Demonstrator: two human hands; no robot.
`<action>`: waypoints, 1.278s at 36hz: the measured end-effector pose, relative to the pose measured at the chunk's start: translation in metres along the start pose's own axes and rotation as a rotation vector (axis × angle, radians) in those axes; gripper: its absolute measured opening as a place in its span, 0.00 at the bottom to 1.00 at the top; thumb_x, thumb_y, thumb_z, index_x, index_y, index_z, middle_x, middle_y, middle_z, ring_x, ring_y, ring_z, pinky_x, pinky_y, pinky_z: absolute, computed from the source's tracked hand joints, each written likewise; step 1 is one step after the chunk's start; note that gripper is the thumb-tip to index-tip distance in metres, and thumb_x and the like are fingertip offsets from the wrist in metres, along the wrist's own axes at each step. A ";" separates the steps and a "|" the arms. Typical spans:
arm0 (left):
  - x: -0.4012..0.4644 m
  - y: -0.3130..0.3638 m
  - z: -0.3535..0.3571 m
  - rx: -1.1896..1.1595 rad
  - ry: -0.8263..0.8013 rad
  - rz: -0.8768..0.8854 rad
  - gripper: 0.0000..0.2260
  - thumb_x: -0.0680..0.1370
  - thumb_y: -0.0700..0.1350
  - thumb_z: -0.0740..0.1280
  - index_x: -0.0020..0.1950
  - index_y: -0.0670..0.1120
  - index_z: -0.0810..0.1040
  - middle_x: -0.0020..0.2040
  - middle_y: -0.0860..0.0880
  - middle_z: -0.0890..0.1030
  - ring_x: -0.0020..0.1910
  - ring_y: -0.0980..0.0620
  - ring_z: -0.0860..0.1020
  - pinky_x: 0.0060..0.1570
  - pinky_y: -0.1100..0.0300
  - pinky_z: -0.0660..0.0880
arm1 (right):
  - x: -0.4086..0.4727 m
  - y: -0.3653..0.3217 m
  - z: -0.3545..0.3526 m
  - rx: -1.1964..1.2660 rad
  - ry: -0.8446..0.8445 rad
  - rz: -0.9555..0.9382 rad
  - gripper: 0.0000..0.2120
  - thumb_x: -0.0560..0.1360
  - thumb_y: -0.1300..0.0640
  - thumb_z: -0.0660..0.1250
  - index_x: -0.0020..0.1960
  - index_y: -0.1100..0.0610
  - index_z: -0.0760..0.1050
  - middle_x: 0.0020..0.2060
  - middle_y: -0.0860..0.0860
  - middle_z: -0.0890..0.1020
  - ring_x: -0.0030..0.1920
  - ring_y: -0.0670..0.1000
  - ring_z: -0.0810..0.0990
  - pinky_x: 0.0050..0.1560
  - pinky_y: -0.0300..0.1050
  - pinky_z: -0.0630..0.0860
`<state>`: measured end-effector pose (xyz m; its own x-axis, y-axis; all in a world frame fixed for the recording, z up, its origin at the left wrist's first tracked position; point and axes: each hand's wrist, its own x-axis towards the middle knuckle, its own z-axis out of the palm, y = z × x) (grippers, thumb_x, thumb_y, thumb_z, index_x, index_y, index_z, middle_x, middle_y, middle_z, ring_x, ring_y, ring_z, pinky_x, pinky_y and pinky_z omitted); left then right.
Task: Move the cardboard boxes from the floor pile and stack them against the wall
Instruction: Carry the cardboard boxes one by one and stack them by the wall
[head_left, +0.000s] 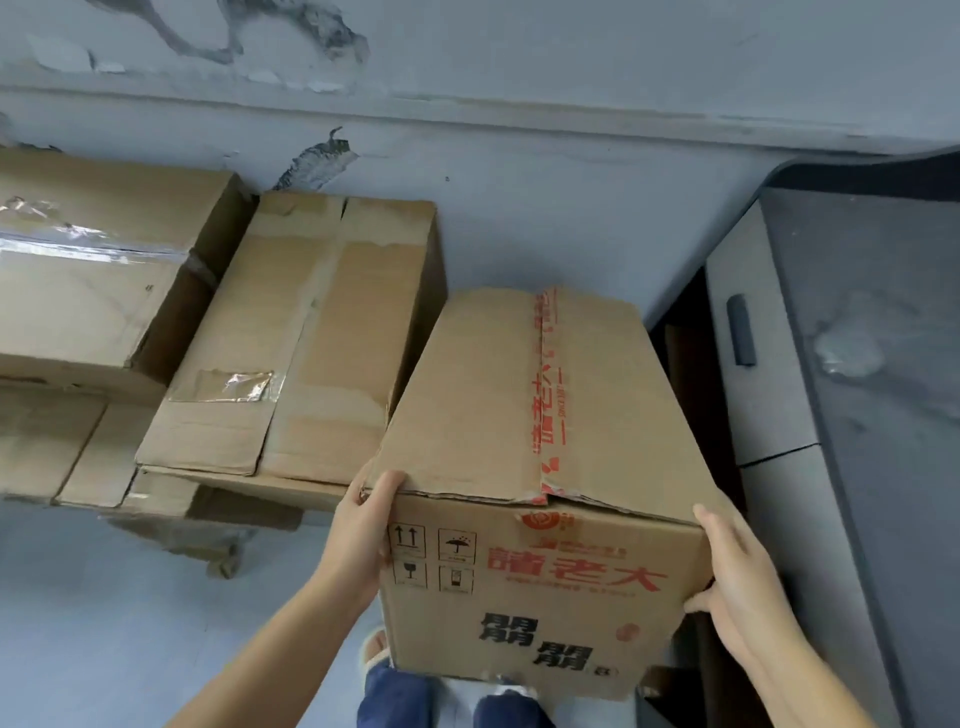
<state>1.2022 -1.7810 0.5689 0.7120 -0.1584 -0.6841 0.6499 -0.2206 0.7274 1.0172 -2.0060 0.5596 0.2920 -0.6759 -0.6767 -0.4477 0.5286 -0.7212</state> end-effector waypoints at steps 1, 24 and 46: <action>0.016 -0.011 0.002 0.010 0.005 0.007 0.11 0.80 0.46 0.62 0.60 0.46 0.74 0.41 0.50 0.76 0.39 0.54 0.73 0.36 0.57 0.68 | 0.014 0.010 0.006 0.009 0.009 0.001 0.17 0.82 0.53 0.57 0.70 0.43 0.67 0.49 0.45 0.79 0.48 0.49 0.76 0.62 0.69 0.67; 0.156 -0.196 -0.005 -0.476 0.107 -0.567 0.09 0.82 0.39 0.57 0.62 0.39 0.70 0.58 0.39 0.75 0.50 0.39 0.77 0.34 0.44 0.81 | 0.146 0.160 0.064 0.306 0.276 0.485 0.19 0.81 0.56 0.61 0.71 0.57 0.67 0.58 0.56 0.77 0.63 0.60 0.73 0.66 0.60 0.69; 0.230 -0.163 0.045 -0.361 0.096 -0.437 0.21 0.83 0.38 0.54 0.76 0.46 0.60 0.74 0.44 0.64 0.72 0.45 0.65 0.65 0.38 0.66 | 0.240 0.152 0.090 0.033 0.021 0.322 0.24 0.80 0.63 0.61 0.75 0.54 0.61 0.71 0.58 0.68 0.68 0.64 0.69 0.67 0.53 0.68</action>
<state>1.2479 -1.8244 0.2906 0.3670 -0.0348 -0.9296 0.9268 0.0996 0.3622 1.0950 -2.0417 0.2738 0.1222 -0.4810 -0.8682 -0.4863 0.7335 -0.4748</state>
